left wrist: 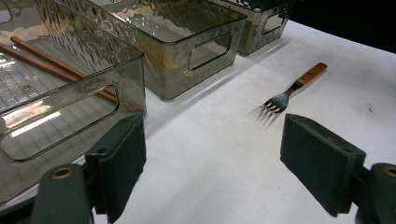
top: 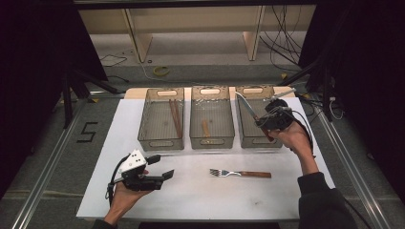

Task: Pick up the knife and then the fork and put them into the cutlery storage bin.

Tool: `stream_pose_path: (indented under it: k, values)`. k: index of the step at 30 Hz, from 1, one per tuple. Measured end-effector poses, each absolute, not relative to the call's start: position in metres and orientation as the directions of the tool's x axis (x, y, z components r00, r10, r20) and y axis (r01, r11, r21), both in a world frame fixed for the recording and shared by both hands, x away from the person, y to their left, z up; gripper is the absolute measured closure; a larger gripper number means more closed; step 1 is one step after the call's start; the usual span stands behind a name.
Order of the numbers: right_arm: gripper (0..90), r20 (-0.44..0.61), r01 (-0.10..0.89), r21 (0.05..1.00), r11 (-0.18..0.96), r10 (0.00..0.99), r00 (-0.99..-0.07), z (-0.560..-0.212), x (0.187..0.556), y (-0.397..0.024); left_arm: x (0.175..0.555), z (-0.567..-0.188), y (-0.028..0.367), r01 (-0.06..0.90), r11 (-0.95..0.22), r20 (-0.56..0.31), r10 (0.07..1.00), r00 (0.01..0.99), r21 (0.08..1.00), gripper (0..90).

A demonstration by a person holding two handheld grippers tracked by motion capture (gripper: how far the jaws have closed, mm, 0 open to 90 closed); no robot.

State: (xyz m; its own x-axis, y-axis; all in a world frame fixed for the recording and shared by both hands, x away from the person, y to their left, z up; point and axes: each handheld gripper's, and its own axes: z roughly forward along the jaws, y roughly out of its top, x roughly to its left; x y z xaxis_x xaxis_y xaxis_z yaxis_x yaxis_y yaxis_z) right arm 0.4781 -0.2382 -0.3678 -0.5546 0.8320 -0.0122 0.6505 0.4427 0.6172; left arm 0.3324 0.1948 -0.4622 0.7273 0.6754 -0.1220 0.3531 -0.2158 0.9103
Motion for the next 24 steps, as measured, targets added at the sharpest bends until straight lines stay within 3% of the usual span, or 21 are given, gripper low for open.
stream_pose_path:
  k: [24]
  values:
    - [77.5,0.015,0.730,0.590,0.346,0.899,-0.439,-0.373,0.524,-0.245,0.333,-0.463,0.196,0.362,-0.203,-0.137,0.676,0.724,0.910,21.7]
